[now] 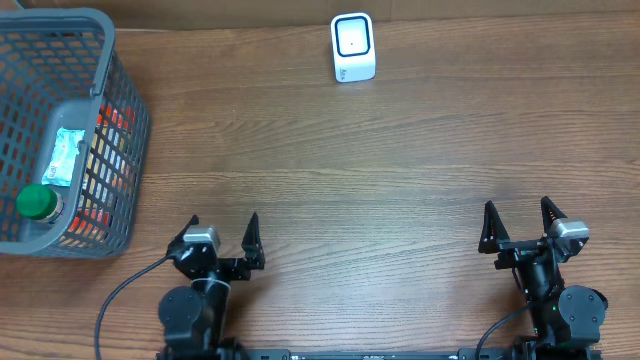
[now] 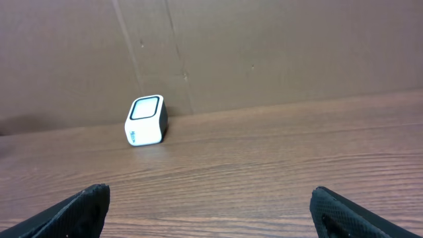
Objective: Scan the item barcode
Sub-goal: 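Reach the left gripper into the basket and grasp the spaghetti package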
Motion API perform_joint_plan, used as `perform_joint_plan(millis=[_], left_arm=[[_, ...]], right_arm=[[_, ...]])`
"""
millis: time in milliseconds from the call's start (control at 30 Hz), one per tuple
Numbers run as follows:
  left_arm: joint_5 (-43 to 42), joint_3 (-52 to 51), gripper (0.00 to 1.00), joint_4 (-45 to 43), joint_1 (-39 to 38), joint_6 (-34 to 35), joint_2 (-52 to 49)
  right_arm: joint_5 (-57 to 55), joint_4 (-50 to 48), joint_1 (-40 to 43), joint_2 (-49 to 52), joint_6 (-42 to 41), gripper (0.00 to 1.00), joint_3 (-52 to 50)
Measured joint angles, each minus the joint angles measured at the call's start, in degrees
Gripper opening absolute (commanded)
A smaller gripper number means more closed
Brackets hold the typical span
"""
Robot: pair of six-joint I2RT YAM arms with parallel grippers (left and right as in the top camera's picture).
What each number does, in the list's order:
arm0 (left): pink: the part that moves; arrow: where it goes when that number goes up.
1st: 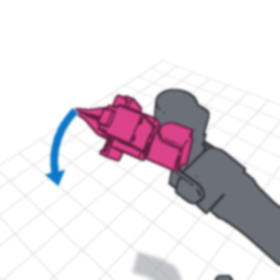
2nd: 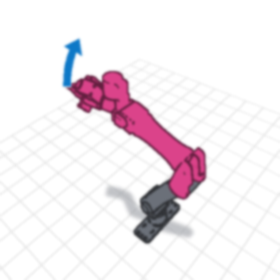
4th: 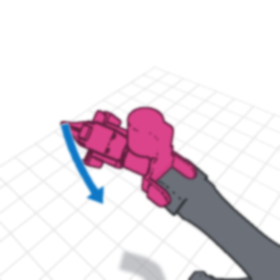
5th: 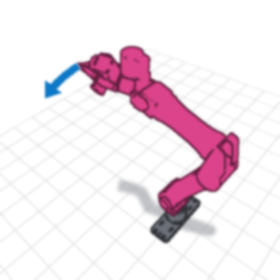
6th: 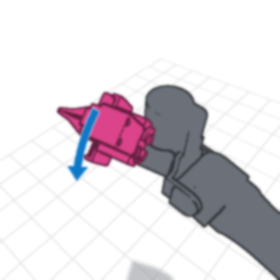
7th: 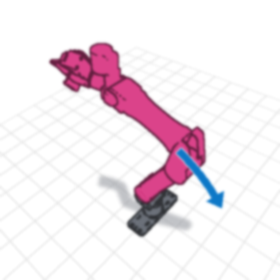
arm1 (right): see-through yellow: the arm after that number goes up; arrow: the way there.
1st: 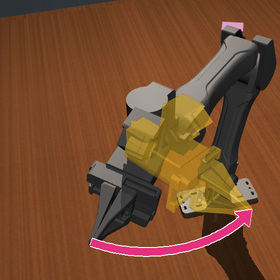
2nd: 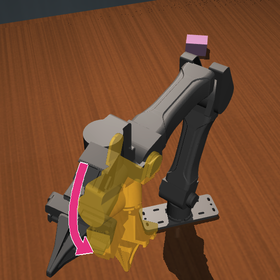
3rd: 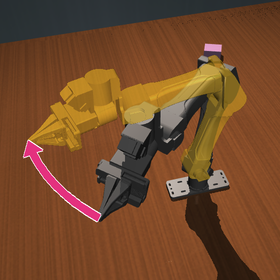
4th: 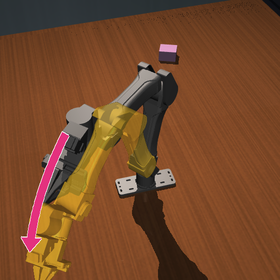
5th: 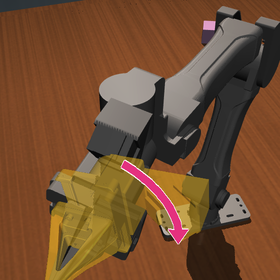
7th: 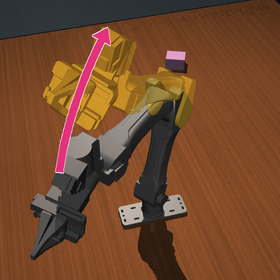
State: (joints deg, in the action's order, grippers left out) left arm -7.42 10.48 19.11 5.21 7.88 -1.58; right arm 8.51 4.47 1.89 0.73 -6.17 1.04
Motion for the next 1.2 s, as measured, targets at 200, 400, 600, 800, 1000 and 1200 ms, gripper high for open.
perform_joint_plan(millis=[200,400,600,800,1000,1200], left_arm=[[-2.3,24.3,1.00,10.5,0.0,2.4,-10.4],[-10.1,55.6,1.00,28.9,0.0,1.7,-33.3],[-18.7,84.8,1.00,51.7,0.0,-2.6,-58.5],[-24.0,96.0,1.00,56.2,0.0,-5.1,-74.1],[-22.6,96.1,0.91,50.4,2.4,-4.5,-79.8],[-15.4,96.6,0.93,43.3,16.0,1.3,-79.9]], right_arm=[[0.0,-0.1,0.0,0.0,0.0,1.00,0.0],[0.0,-0.2,0.0,0.0,0.0,1.00,0.0],[0.0,-0.1,0.0,0.0,0.0,1.00,0.0],[0.0,-0.1,0.0,0.0,0.0,1.00,0.0],[0.0,-0.1,0.0,0.0,0.0,1.00,0.0],[0.0,-0.2,0.0,0.0,0.0,1.00,0.0]])
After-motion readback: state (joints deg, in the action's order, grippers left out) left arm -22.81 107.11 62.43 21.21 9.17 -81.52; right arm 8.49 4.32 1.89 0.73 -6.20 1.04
